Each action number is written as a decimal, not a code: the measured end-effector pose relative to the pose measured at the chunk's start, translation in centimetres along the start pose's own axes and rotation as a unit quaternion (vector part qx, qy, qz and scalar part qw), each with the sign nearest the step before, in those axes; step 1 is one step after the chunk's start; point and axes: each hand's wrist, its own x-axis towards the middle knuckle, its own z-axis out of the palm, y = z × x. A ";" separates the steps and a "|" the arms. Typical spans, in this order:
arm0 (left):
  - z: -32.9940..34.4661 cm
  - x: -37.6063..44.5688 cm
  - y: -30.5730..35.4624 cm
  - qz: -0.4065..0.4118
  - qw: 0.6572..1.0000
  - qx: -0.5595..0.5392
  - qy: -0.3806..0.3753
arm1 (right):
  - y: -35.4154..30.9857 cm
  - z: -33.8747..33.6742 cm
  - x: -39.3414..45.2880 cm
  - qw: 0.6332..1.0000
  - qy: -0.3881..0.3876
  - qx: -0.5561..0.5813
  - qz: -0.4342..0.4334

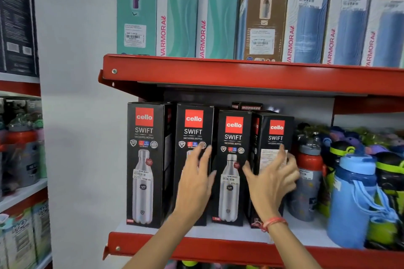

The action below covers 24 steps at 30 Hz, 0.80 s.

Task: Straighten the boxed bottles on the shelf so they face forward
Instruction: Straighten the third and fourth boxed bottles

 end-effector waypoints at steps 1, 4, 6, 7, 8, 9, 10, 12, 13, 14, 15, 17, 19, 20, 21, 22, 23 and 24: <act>0.5 0.1 0.8 0.004 1.000 -0.013 -0.014 | 0.6 -0.1 0.0 0.999 -0.032 -0.011 0.029; 2.2 0.0 2.6 -0.039 0.993 -0.081 -0.071 | 2.2 0.0 0.1 0.987 -0.137 0.013 0.081; 3.2 -0.1 3.4 -0.062 0.988 -0.104 -0.096 | 3.2 0.0 0.5 0.983 -0.156 0.048 0.086; 3.6 -0.2 3.8 -0.064 0.986 -0.110 -0.104 | 3.7 -0.2 0.8 0.983 -0.156 0.054 0.085; 4.0 -0.3 4.2 -0.064 0.985 -0.113 -0.111 | 4.1 -0.4 1.2 0.983 -0.155 0.055 0.086; 4.3 -0.3 4.5 -0.064 0.984 -0.116 -0.116 | 4.5 -0.6 1.6 0.982 -0.157 0.055 0.086; 4.5 -0.5 4.8 -0.068 0.983 -0.120 -0.117 | 4.8 -0.8 2.0 0.981 -0.162 0.058 0.084; 4.8 -0.5 5.3 -0.078 0.981 -0.132 -0.116 | 5.3 -1.5 2.4 0.979 -0.170 0.076 0.076; 4.8 -0.6 5.5 -0.080 0.980 -0.137 -0.118 | 5.6 -2.0 2.4 0.979 -0.173 0.087 0.068; 4.7 -0.6 5.7 -0.082 0.979 -0.142 -0.119 | 5.8 -2.6 2.5 0.978 -0.176 0.098 0.057; 4.7 -0.5 5.9 -0.084 0.978 -0.145 -0.122 | 6.1 -3.2 2.6 0.976 -0.180 0.110 0.044; 4.4 -0.4 6.4 -0.091 0.974 -0.158 -0.138 | 6.5 -4.7 3.3 0.971 -0.193 0.140 0.024; 3.9 0.0 7.0 -0.106 0.963 -0.189 -0.161 | 6.7 -6.5 4.5 0.963 -0.203 0.175 0.010; 3.6 0.2 7.2 -0.115 0.956 -0.211 -0.170 | 6.6 -7.5 5.1 0.960 -0.207 0.189 0.002; 3.4 0.6 7.5 -0.126 0.948 -0.233 -0.178 | 6.5 -8.4 5.7 0.957 -0.213 0.199 -0.003; 3.1 0.8 7.8 -0.139 0.938 -0.257 -0.188 | 6.5 -9.2 6.2 0.952 -0.222 0.209 -0.003; 2.9 1.1 8.0 -0.150 0.925 -0.285 -0.200 | 6.7 -9.9 6.6 0.946 -0.237 0.222 0.003; 2.7 1.3 8.2 -0.156 0.911 -0.315 -0.217 | 6.9 -10.4 6.7 0.935 -0.259 0.241 0.014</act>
